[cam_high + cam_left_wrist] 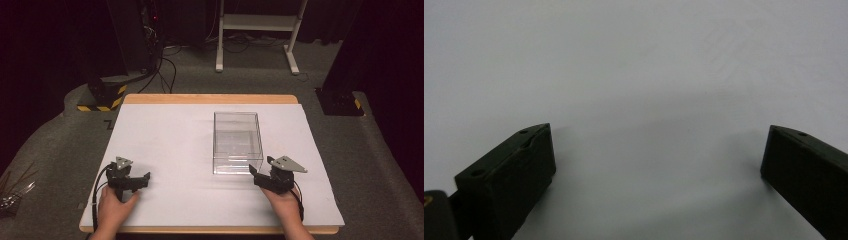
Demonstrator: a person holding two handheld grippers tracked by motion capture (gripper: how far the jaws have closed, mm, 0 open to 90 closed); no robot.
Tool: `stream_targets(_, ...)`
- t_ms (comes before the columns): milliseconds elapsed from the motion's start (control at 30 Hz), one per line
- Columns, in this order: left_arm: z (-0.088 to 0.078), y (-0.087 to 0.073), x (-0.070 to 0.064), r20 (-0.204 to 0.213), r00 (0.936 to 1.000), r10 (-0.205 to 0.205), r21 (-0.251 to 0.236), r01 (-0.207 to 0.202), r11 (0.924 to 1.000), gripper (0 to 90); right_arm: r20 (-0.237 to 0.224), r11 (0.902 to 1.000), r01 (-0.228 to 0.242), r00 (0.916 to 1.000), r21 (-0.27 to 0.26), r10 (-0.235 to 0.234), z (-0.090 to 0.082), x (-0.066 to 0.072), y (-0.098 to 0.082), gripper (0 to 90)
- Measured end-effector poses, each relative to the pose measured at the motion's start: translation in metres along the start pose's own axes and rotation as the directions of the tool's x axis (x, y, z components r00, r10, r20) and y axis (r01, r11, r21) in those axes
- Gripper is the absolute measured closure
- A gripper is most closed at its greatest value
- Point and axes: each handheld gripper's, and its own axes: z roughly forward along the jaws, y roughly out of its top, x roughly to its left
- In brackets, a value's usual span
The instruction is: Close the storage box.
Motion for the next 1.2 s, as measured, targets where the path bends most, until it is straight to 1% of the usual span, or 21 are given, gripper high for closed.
stream_targets(167, 0.0, 0.0, 0.0, -0.001, 1.0, -0.001, -0.001, 0.001, 1.0, 1.4, -0.006, 1.0, 0.001, 1.0, -0.005, -0.001, -0.011, 0.0, -0.005, 24.1)
stream_targets(300, 0.0, 0.0, 0.0, -0.001, 1.0, -0.002, -0.001, 0.002, 1.0, 1.4, 0.009, 1.0, -0.001, 1.0, 0.002, 0.001, -0.02, -0.005, -0.011, 24.1)
stream_targets(367, 0.0, 0.0, 0.0, 0.0, 1.0, -0.002, 0.0, 0.002, 1.0, 1.4, 0.022, 0.9999, -0.004, 0.9998, 0.011, 0.004, -0.024, -0.009, -0.016, 24.2)
stream_targets(400, 0.0, 0.0, 0.0, 0.0, 1.0, -0.002, 0.0, 0.002, 1.0, 1.4, 0.022, 0.9999, -0.004, 0.9998, 0.011, 0.004, -0.024, -0.009, -0.016, 24.2)
stream_targets(433, 0.0, 0.0, 0.0, 0.0, 1.0, -0.002, 0.0, 0.002, 1.0, 1.4, 0.029, 0.9999, -0.008, 0.9996, 0.013, 0.008, -0.026, -0.012, -0.019, 24.2)
stream_targets(467, 0.0, 0.0, 0.0, -0.001, 1.0, -0.002, -0.001, 0.002, 1.0, 1.4, 0.053, 0.9996, -0.021, 0.9984, 0.017, 0.02, -0.03, -0.022, -0.025, 24.3)
stream_targets(500, 0.0, 0.0, 0.0, -0.001, 1.0, -0.002, -0.001, 0.002, 1.0, 1.4, 0.059, 0.9996, -0.022, 0.998, 0.02, 0.021, -0.031, -0.024, -0.027, 24.4)
stream_targets(567, 0.0, 0.0, 0.0, 0.0, 1.0, -0.002, 0.0, 0.002, 1.0, 1.4, 0.083, 0.9988, -0.035, 0.996, 0.033, 0.033, -0.034, -0.033, -0.032, 24.5)
stream_targets(733, 0.0, 0.0, 0.0, 0.0, 1.0, 0.0, 0.0, 0.0, 1.0, 1.4, 0.147, 0.9958, -0.066, 0.9876, 0.063, 0.056, -0.039, -0.055, -0.044, 24.6)
stream_targets(900, 0.0, 0.0, 0.0, 0.0, 1.0, 0.0, 0.0, 0.0, 1.0, 1.4, 0.204, 0.9921, -0.07, 0.9779, 0.104, 0.048, -0.04, -0.069, -0.053, 24.7)
stream_targets(933, 0.0, 0.0, 0.0, -0.001, 1.0, -0.002, -0.001, 0.002, 1.0, 1.4, 0.211, 0.9913, -0.069, 0.9765, 0.112, 0.044, -0.039, -0.071, -0.055, 24.6)
stream_targets(967, 0.0, 0.0, 0.0, -0.001, 1.0, -0.002, -0.002, 0.002, 1.0, 1.4, 0.212, 0.9897, -0.075, 0.9762, 0.122, 0.048, -0.038, -0.072, -0.056, 24.6)
stream_targets(1000, 0.0, 0.0, 0.0, -0.001, 1.0, -0.002, -0.002, 0.002, 1.0, 1.4, 0.213, 0.9898, -0.072, 0.9761, 0.123, 0.044, -0.038, -0.072, -0.056, 24.9)
stream_targets(1067, 0.0, 0.0, 0.0, -0.001, 1.0, -0.002, -0.002, 0.002, 1.0, 1.4, 0.214, 0.9895, -0.056, 0.9765, 0.133, 0.027, -0.037, -0.069, -0.056, 25.1)
stream_targets(1100, 0.0, 0.0, 0.0, -0.001, 1.0, -0.002, -0.002, 0.002, 1.0, 1.4, 0.21, 0.9897, -0.04, 0.9776, 0.137, 0.01, -0.036, -0.069, -0.056, 25.1)
stream_targets(1167, 0.0, 0.0, 0.0, -0.001, 1.0, -0.002, -0.002, 0.002, 1.0, 1.4, 0.217, 0.9912, -0.024, 0.9761, 0.13, -0.005, -0.036, -0.066, -0.057, 26.6)
stream_targets(1200, 0.0, 0.0, 0.0, -0.001, 1.0, -0.002, -0.002, 0.002, 1.0, 1.4, 0.217, 0.991, -0.025, 0.9761, 0.131, -0.004, -0.036, -0.066, -0.057, 26.6)
